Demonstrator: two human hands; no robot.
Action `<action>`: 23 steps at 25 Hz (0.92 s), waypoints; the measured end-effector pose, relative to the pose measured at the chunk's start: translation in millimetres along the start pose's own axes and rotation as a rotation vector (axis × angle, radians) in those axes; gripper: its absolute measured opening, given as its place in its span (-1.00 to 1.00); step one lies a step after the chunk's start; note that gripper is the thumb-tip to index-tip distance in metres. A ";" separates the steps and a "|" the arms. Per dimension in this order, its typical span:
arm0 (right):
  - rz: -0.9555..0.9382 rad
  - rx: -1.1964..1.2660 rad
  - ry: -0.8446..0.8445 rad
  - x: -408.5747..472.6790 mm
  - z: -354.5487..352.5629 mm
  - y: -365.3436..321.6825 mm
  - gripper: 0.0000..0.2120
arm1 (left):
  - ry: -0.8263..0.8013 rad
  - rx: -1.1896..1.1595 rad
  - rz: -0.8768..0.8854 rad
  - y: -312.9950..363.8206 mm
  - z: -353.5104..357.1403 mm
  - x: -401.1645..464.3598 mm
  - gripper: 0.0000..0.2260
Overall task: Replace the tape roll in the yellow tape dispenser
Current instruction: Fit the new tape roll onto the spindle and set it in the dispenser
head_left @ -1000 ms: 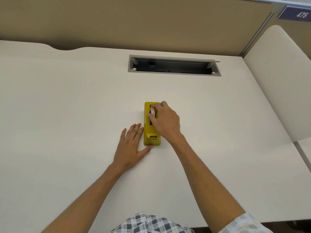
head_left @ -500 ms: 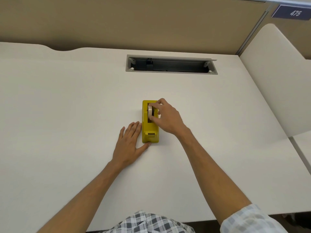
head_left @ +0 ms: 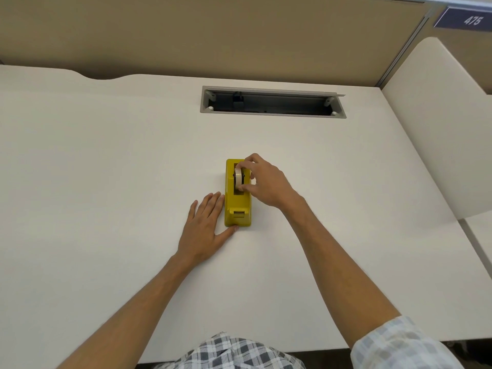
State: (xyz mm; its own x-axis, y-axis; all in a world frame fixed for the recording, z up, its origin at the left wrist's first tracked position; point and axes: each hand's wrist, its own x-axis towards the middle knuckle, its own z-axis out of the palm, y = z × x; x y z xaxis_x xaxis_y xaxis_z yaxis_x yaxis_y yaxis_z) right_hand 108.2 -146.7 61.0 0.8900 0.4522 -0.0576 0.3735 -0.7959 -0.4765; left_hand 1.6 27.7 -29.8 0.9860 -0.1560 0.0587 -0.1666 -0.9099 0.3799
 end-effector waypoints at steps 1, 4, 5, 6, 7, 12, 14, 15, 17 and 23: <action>-0.002 0.001 0.002 0.5 -0.2 0.0 -0.55 | 0.001 -0.001 -0.002 0.1 -0.1 -0.1 -0.24; 0.000 0.030 0.015 -0.9 1.0 -0.4 -0.55 | -0.004 0.015 -0.006 0.6 -0.4 -0.3 -0.24; -0.001 0.040 0.024 -1.5 2.0 -0.3 -0.55 | -0.001 0.016 -0.007 0.6 -0.3 -0.2 -0.24; -0.003 0.050 0.036 -2.3 3.4 0.0 -0.55 | 0.001 0.013 -0.008 0.3 -0.2 -0.1 -0.25; -0.003 0.062 0.050 -3.6 5.2 0.6 -0.55 | 0.003 0.007 -0.009 0.0 0.2 -0.2 -0.25; 0.007 0.137 0.106 -12.8 11.3 4.4 -0.50 | 0.009 -0.014 -0.015 0.1 1.6 -0.3 -0.25; 0.009 0.178 0.142 -17.1 13.1 5.0 -0.47 | 0.010 -0.032 -0.014 0.1 1.5 -0.7 -0.24; 0.012 0.200 0.168 -18.5 13.5 5.0 -0.48 | 0.010 -0.043 -0.010 -0.1 1.2 -1.0 -0.24; 0.018 0.212 0.212 -19.1 14.4 4.5 -0.55 | 0.002 -0.064 -0.003 -2.0 0.3 -1.3 -0.25; 0.092 0.202 0.258 -15.5 19.3 -3.2 -0.58 | 0.015 -0.182 0.012 -3.1 -4.3 -1.3 -0.36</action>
State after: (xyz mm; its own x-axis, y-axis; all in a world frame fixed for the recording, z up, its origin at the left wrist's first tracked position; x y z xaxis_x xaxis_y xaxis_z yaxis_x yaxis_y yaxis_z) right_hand 88.2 -143.4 46.5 0.9640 0.2450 0.1033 0.2524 -0.7209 -0.6455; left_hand 0.9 32.4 -27.1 0.9841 -0.1595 0.0777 -0.1760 -0.8232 0.5398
